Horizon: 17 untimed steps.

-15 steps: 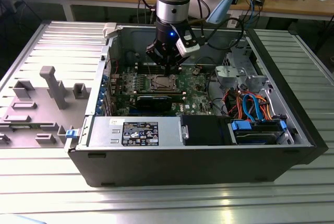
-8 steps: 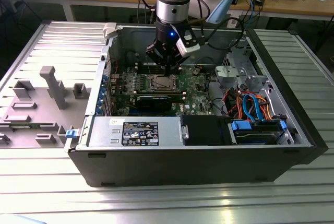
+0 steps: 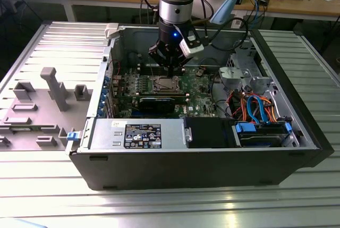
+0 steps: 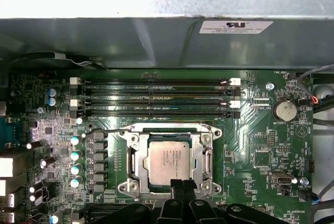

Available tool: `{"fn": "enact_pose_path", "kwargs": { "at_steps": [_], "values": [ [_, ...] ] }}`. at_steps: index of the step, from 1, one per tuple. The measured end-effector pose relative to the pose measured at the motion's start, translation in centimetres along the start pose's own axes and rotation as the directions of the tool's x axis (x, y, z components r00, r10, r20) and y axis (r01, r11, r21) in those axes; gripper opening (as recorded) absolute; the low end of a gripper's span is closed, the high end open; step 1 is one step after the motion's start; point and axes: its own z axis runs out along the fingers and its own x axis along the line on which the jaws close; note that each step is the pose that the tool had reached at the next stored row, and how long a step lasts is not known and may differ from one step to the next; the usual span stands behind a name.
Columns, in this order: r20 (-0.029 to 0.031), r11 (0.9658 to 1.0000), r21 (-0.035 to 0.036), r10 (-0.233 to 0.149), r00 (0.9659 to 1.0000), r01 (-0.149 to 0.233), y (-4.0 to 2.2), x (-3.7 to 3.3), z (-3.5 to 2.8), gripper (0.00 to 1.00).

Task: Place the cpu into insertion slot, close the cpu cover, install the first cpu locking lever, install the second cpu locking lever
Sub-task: 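Install the first cpu locking lever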

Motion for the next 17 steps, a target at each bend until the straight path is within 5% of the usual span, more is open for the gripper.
{"fn": "enact_pose_path", "kwargs": {
  "at_steps": [17],
  "values": [
    [0.0008,0.9997,-0.0001,-0.024,0.9997,0.024,0.0,0.0,0.0,0.11]
  ]
}}
